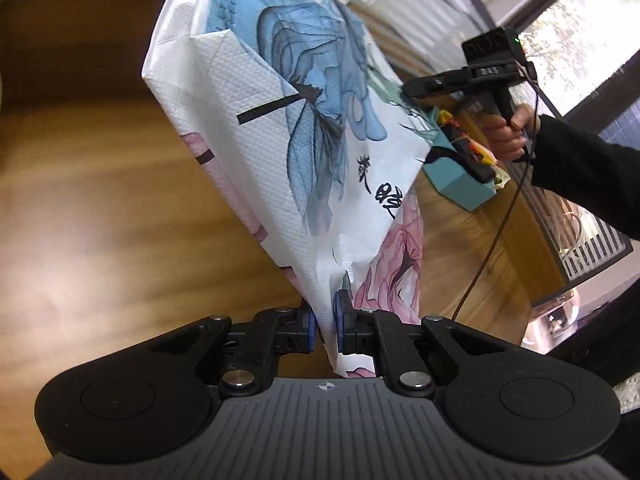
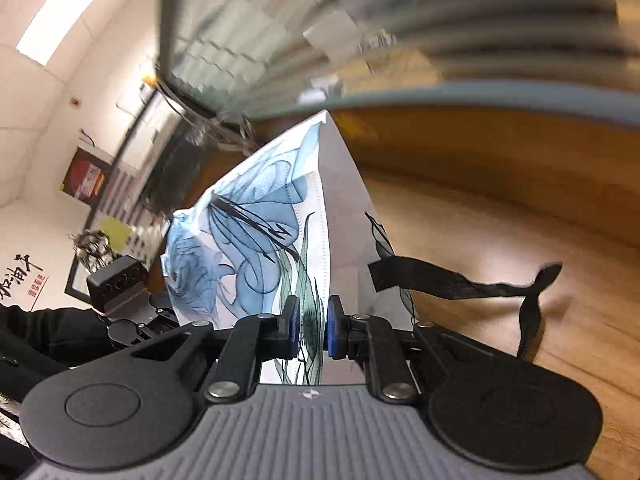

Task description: Fold shopping bag

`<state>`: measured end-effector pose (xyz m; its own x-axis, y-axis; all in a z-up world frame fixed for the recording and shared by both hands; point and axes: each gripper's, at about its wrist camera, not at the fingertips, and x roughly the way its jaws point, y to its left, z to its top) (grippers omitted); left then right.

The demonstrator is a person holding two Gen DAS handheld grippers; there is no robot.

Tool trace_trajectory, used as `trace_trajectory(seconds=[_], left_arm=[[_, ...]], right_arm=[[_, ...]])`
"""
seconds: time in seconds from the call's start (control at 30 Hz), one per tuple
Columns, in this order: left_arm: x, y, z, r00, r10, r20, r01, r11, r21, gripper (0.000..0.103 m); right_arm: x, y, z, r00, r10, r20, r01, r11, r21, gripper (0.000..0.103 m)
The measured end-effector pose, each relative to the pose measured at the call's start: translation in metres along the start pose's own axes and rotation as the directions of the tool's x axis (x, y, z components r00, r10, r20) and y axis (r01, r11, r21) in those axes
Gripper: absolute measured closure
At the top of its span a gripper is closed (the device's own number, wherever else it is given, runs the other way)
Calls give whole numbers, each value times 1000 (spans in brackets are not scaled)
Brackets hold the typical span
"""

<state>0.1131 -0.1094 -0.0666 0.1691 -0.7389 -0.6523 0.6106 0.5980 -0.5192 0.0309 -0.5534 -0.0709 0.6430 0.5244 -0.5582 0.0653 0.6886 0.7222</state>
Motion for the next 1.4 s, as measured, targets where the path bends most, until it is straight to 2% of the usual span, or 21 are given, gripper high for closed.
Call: trace_trajectory(seconds=[0.23, 0.4, 0.6, 0.67, 0.8, 0.87, 0.93, 0.97, 1.03, 1.1, 1.13, 1.23, 1.4], left_arm=[[-22, -25, 40, 993, 59, 104, -73, 987, 141, 93], [-45, -39, 70, 981, 24, 193, -56, 985, 165, 93], [-74, -60, 93, 957, -30, 289, -30, 979, 200, 92], [-85, -61, 96, 946, -23, 323, -44, 979, 198, 92], [-93, -75, 105, 920, 30, 391, -120, 971, 208, 92], [-91, -82, 107, 900, 67, 430, -182, 956, 232, 92], [-90, -91, 102, 869, 106, 484, -266, 923, 276, 92], [-88, -95, 97, 857, 118, 502, -304, 902, 307, 92], [-82, -103, 85, 829, 140, 541, -389, 841, 378, 92], [-70, -104, 69, 829, 161, 535, -432, 793, 430, 92], [-65, -102, 63, 833, 171, 526, -437, 786, 437, 92], [-53, -91, 49, 847, 201, 492, -433, 798, 420, 92], [-44, -87, 23, 863, 219, 456, -424, 805, 416, 92]], right_arm=[[-46, 62, -5, 987, -35, 159, 53, 993, -109, 87], [-78, 104, -10, 961, -61, 271, 107, 981, -159, 87], [-113, 145, -20, 918, -68, 390, 144, 975, -170, 85], [-121, 154, -22, 907, -66, 416, 152, 972, -177, 84], [-132, 186, -29, 865, -57, 499, 188, 958, -216, 84], [-135, 194, -31, 853, -54, 519, 202, 951, -233, 84], [-136, 209, -37, 839, -75, 539, 257, 927, -271, 84], [-134, 215, -42, 834, -94, 544, 297, 907, -298, 84], [-129, 220, -52, 827, -130, 548, 364, 865, -345, 85], [-130, 216, -60, 827, -149, 543, 395, 840, -371, 85], [-126, 215, -66, 829, -154, 538, 400, 836, -376, 85], [-108, 210, -86, 837, -177, 519, 414, 824, -387, 87], [-58, 207, -115, 860, -248, 445, 424, 833, -356, 87]])
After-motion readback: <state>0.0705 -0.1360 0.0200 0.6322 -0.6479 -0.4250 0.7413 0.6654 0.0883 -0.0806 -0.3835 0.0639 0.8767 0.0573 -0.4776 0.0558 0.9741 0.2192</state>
